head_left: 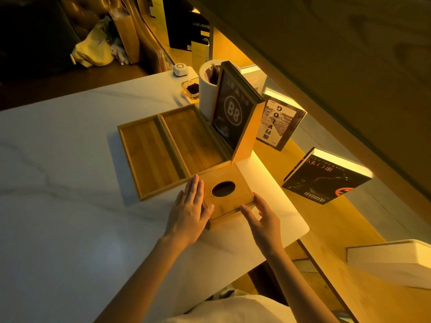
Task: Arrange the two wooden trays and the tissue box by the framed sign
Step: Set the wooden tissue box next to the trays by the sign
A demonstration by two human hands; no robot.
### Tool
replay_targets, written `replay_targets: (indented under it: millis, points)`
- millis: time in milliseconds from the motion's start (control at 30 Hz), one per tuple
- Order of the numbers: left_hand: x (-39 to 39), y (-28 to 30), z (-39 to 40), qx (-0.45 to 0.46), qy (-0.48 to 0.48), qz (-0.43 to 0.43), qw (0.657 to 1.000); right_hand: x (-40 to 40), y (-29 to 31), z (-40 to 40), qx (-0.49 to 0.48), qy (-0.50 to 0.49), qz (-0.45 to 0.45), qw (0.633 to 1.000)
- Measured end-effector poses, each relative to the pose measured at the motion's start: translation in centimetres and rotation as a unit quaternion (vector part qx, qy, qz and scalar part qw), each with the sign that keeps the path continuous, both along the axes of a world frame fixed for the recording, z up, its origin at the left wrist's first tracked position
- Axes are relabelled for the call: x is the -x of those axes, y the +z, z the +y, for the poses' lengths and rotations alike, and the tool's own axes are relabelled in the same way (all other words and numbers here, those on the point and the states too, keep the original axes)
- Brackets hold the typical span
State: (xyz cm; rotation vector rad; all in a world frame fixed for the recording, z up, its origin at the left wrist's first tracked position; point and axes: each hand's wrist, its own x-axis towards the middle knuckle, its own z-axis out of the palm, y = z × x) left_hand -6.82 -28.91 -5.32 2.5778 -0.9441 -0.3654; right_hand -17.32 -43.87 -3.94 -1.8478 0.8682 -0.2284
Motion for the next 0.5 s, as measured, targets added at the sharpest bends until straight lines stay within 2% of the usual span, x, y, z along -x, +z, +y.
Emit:
replay_targets:
  millis: [100,233,333,500]
  points:
    - [0.2,0.0,0.2,0.01,0.01,0.006,1.0,0.3,-0.2,0.7,0.123,0.026,0.033,0.992]
    - [1.4,-0.1,1.4,0.019,0.024,0.01,0.999,1.2,-1.3,2.8,0.339,0.132,0.044,0.93]
    - [2.4,-0.4,1.7,0.03,0.019,0.017,0.999,1.8,-2.6,3.9,0.359,0.201,0.079,0.908]
    - [2.6,-0.8,1.2,0.034,0.016,0.02,0.999,2.0,-3.0,3.4,0.406,0.219,0.119,0.879]
